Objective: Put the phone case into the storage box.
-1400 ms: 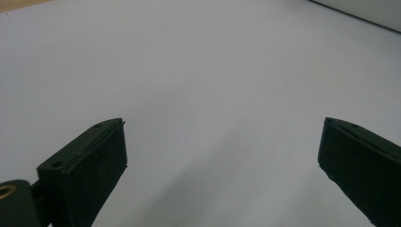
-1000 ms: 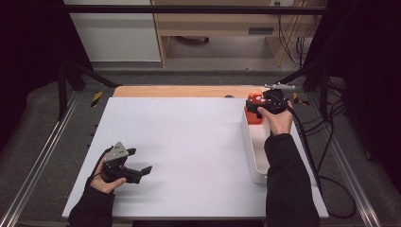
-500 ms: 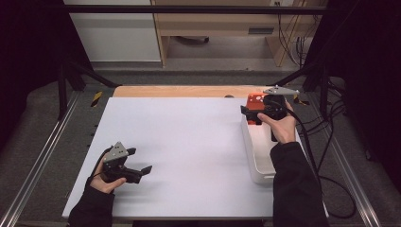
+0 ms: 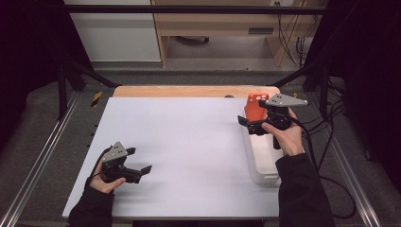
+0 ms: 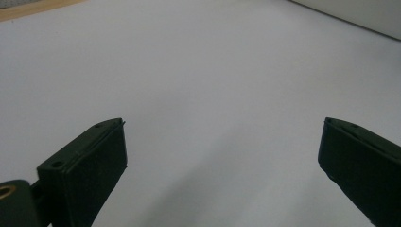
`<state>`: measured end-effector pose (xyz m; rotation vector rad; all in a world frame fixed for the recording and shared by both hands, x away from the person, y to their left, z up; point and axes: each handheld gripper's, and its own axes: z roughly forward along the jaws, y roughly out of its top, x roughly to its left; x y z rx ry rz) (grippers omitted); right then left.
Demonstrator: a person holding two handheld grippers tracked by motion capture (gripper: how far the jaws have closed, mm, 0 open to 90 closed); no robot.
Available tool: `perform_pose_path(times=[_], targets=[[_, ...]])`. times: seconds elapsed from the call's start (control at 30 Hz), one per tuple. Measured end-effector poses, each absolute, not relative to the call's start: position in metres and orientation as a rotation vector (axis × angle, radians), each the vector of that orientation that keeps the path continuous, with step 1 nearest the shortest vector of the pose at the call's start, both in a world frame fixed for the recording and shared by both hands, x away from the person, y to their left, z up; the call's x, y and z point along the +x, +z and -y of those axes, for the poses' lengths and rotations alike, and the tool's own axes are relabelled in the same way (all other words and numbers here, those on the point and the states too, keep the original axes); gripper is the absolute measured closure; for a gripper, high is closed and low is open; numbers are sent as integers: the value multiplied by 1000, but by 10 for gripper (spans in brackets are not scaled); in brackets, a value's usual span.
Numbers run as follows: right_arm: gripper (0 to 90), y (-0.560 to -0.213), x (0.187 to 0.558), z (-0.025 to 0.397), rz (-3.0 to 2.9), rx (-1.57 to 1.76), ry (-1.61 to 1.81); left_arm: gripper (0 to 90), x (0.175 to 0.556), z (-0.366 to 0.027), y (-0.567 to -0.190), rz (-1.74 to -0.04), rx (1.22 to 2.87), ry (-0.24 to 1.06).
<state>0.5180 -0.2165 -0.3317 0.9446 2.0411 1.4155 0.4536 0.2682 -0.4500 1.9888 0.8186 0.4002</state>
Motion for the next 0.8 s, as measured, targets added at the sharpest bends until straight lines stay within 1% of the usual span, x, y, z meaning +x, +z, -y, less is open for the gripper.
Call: perform_pose_path(times=[0.33,0.8], targets=[[5,-339,490,220,-2052,832,1494,14,453,-269,-449,-818,1968,396],[5,-381,455,254,-2068,801,1559,14,451,-268,-446,-791,1951,401]])
